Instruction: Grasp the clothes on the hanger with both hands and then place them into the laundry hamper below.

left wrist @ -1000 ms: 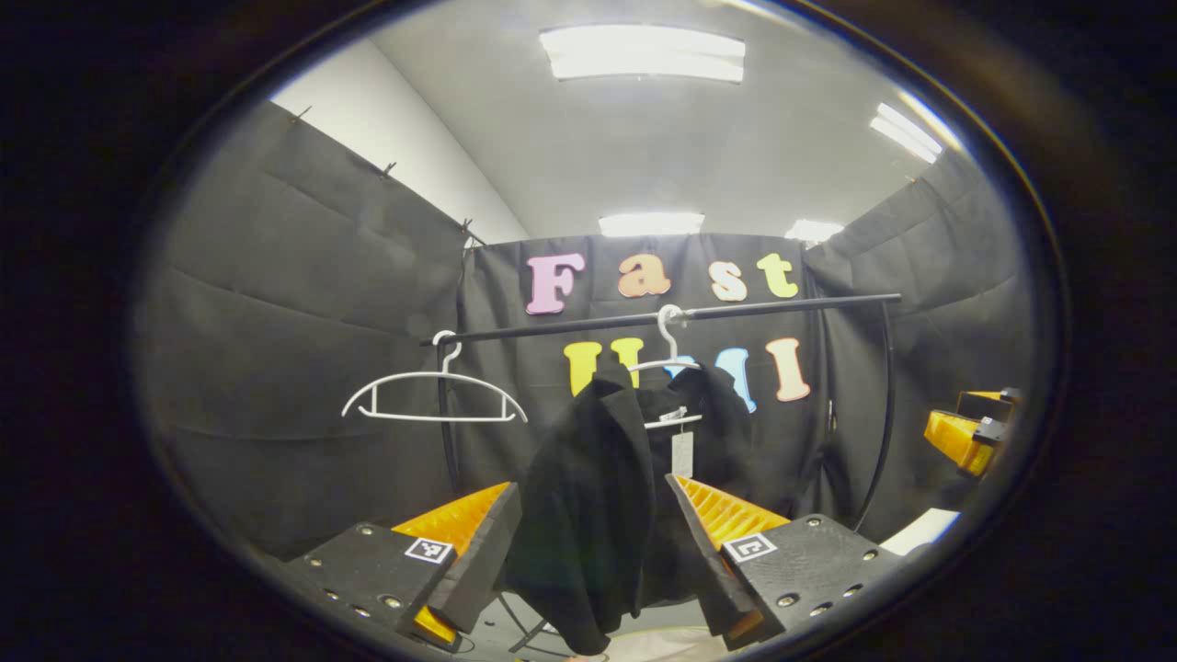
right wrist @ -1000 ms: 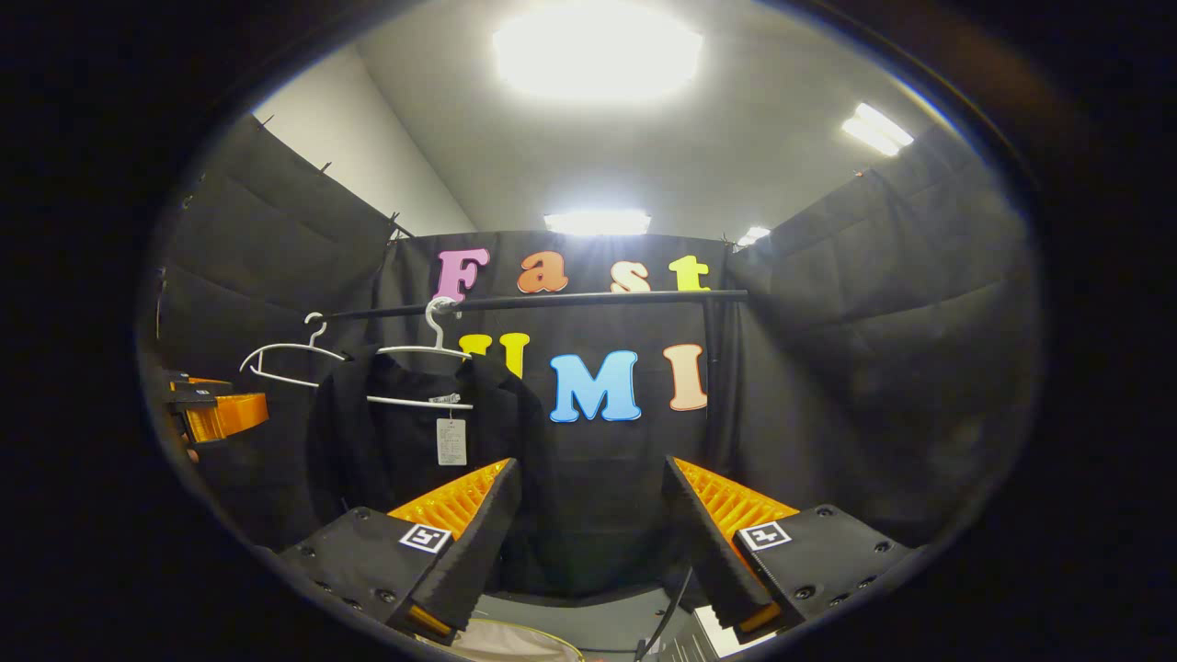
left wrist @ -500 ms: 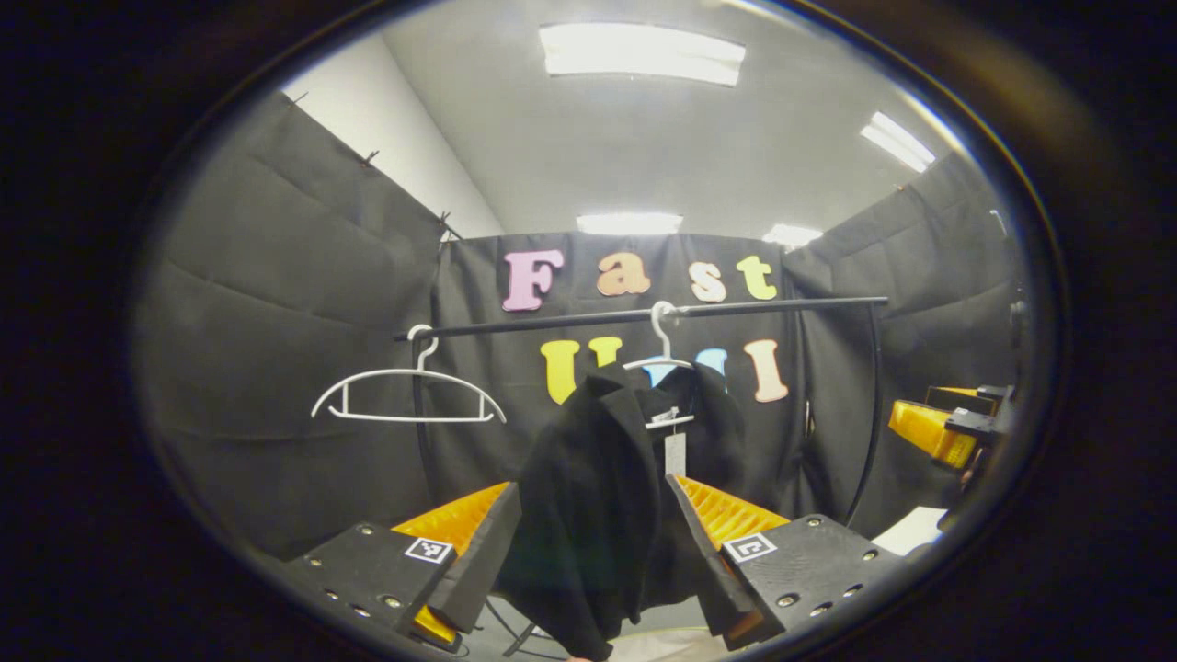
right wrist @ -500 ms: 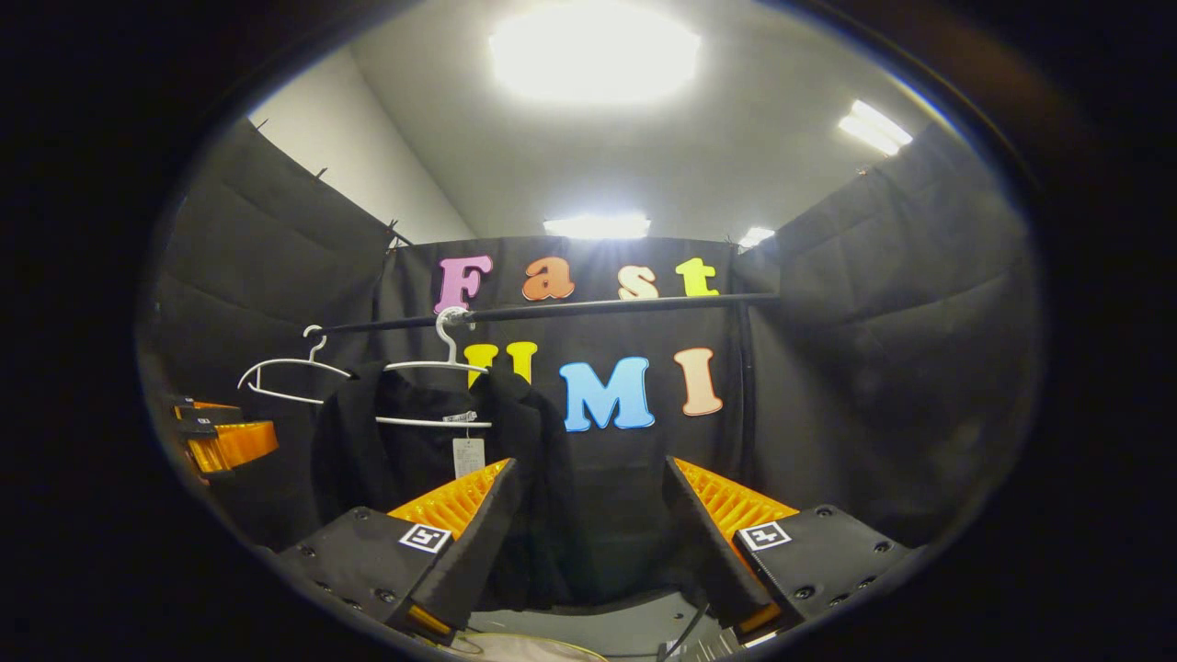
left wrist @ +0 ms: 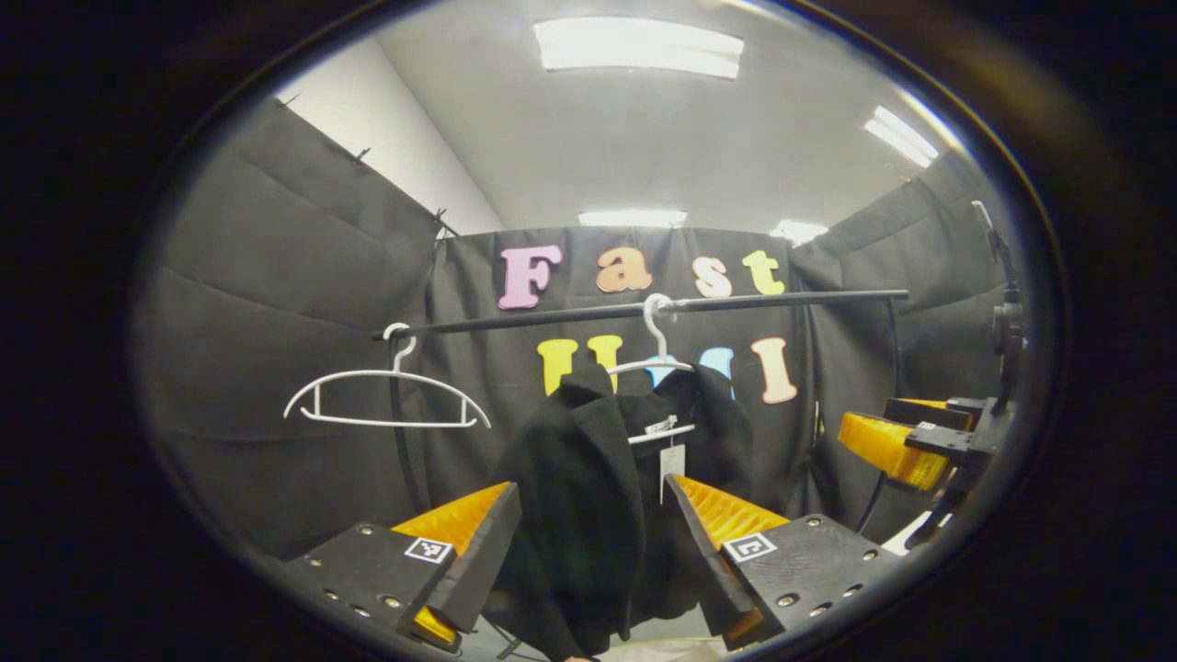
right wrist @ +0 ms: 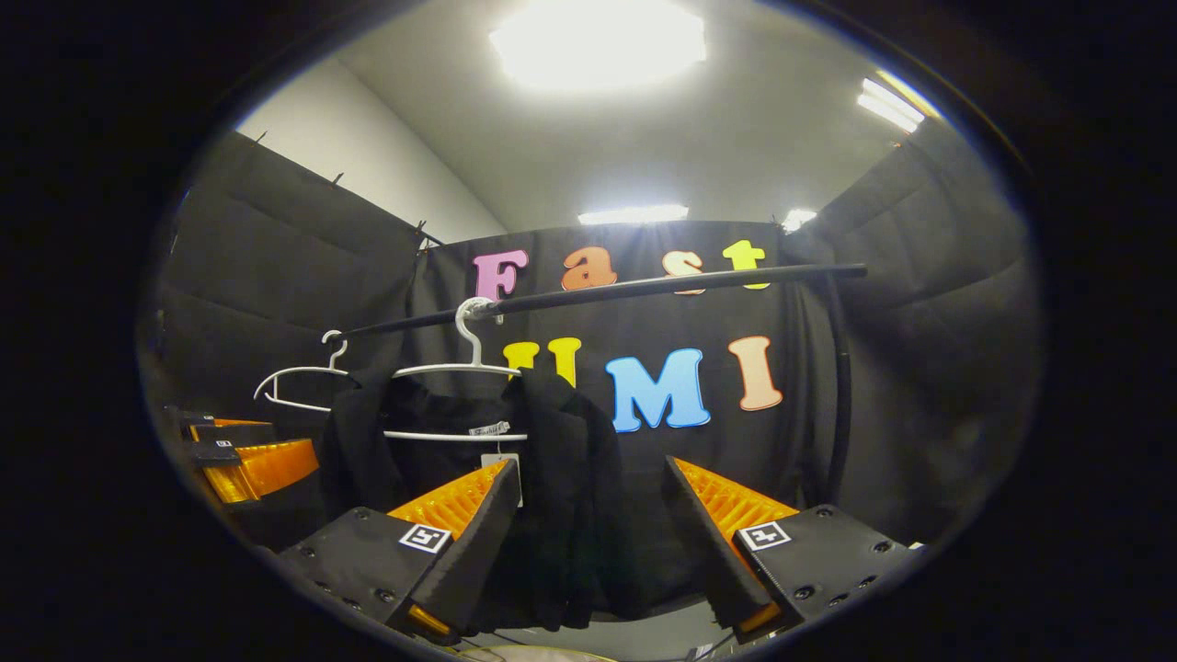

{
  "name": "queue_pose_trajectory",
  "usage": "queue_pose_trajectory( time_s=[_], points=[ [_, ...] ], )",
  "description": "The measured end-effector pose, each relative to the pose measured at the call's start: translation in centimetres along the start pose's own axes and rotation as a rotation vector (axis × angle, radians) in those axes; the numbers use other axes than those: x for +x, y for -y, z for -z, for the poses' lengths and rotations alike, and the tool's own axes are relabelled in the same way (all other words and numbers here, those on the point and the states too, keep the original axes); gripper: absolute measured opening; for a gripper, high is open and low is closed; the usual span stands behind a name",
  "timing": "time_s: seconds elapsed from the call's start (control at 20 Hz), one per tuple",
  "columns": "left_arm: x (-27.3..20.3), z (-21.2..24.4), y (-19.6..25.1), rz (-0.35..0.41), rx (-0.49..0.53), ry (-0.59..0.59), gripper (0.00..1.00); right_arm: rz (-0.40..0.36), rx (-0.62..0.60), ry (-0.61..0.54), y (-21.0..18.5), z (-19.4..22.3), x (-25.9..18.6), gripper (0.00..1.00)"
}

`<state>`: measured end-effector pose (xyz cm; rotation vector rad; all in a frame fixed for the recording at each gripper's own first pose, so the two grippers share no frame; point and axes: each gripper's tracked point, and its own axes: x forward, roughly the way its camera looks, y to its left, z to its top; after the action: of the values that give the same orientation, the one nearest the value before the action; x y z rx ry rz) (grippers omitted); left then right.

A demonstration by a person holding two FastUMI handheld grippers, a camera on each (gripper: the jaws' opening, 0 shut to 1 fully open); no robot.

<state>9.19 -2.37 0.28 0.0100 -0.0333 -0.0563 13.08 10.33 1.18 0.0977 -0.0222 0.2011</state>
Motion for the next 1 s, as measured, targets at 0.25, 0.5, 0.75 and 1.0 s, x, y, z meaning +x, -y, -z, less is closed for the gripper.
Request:
queue_pose_trajectory(
  time_s=[0.25,0.5,0.75,1.0],
  points=[
    [4.0,0.7,1.0,-0.065,0.014,-0.010,0.90,-0.108,0.036,-0.025,-1.3,1.2,5.7,0.97],
    [7.5,2.6,1.0,-0.129,0.030,-0.040,0.90,-0.187,0.068,-0.078,-2.4,3.6,10.9,0.97],
    [10.5,4.7,0.6,-0.182,0.046,-0.088,0.90,-0.217,0.087,-0.113,-2.9,5.8,15.3,0.97],
    [12.5,6.0,0.0,-0.224,0.052,-0.096,0.90,-0.221,0.111,-0.149,-3.8,7.8,18.5,0.92]
  ],
)
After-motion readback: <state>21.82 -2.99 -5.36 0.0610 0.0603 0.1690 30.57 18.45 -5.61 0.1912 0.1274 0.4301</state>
